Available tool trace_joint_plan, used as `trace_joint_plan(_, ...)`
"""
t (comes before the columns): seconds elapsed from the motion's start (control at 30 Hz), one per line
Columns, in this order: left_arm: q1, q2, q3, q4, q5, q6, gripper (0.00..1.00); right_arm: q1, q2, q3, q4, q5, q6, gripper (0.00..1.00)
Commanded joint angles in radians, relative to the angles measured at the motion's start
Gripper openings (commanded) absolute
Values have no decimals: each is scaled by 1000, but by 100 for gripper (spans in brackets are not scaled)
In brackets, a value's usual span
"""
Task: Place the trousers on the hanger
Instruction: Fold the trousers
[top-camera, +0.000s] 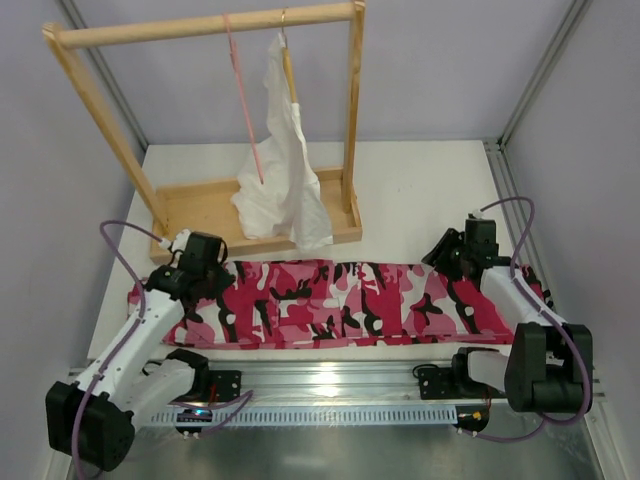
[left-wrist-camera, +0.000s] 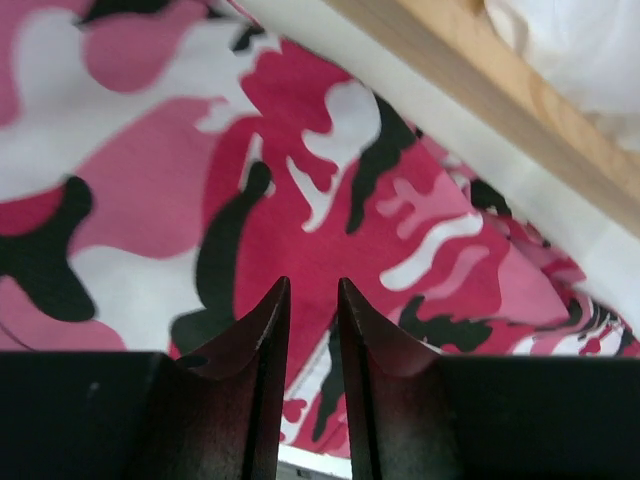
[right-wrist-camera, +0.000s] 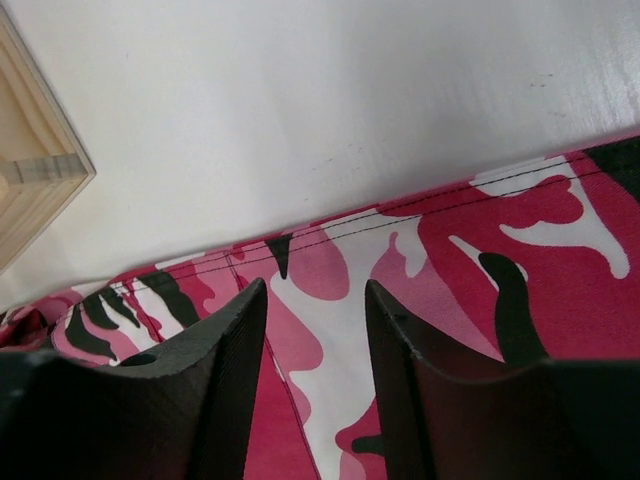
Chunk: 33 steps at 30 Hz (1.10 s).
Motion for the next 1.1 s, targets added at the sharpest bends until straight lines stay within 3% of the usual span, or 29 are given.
trace_joint_plan(0.0,-103,18,-47,10,-58,-148,27,15,-56,42,-26,-33,-38,49)
trace_joint_plan(0.17,-116,45,-136,106,-62,-262,36,18,-119,37,-75,-18,-44,60)
trace_joint_plan(0.33,-85,149,-127,93,-89,-283,37,18,-153,60,-132,-4,-56,64)
trace_joint_plan(0.57,85,302,-121,84,-59,-219,35,18,-177,71,-157,15,-65,70)
trace_joint_plan(0.77,249,312,-124,90,-55,-132,34,18,-150,76,-120,-8,-83,71)
trace_joint_plan(0.93,410,342,-101,96,-61,-69,34,20,-71,129,-91,-131,-128,71)
trace_joint_plan(1.07,485,405,-75,114,-36,-23,34,34,-47,180,-112,-113,-140,71)
